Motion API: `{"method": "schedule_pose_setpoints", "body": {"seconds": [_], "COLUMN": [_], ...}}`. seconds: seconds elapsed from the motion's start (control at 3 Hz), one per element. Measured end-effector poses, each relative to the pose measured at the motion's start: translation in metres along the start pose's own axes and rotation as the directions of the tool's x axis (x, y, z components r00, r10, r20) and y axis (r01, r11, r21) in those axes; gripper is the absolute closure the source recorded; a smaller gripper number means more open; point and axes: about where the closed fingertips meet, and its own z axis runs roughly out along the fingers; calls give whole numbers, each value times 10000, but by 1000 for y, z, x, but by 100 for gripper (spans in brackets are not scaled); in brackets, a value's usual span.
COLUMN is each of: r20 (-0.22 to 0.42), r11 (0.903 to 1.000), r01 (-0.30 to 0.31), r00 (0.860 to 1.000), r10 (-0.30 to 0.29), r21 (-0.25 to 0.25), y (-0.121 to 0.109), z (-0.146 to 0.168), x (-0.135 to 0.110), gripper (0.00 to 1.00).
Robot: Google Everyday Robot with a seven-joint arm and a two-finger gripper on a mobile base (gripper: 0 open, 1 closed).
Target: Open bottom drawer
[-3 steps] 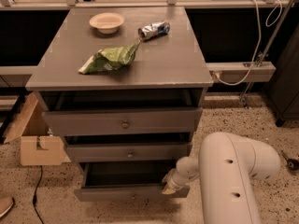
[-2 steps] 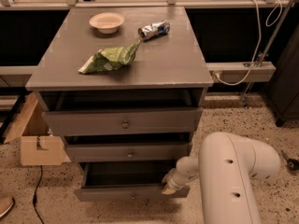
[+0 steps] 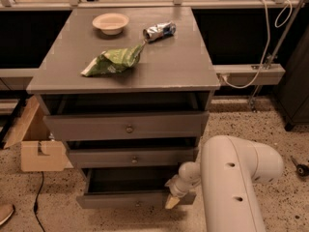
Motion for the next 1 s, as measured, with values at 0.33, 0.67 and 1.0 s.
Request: {"method": "schedule_pose_setpoints", "body": {"seconds": [0.33,0.67,1.0], "r20": [-370,-525,-468], "r11": [9983,9924,9812], "r01": [318,622,881], "r00": [9987,9963,9941], "r10": [-336,-680,-975], "r21": [-479,-1057,-1718], "y": [12,27,48], "z": [8,17,25], "x": [-6,-14,-21], "gripper": [0,0,17]}}
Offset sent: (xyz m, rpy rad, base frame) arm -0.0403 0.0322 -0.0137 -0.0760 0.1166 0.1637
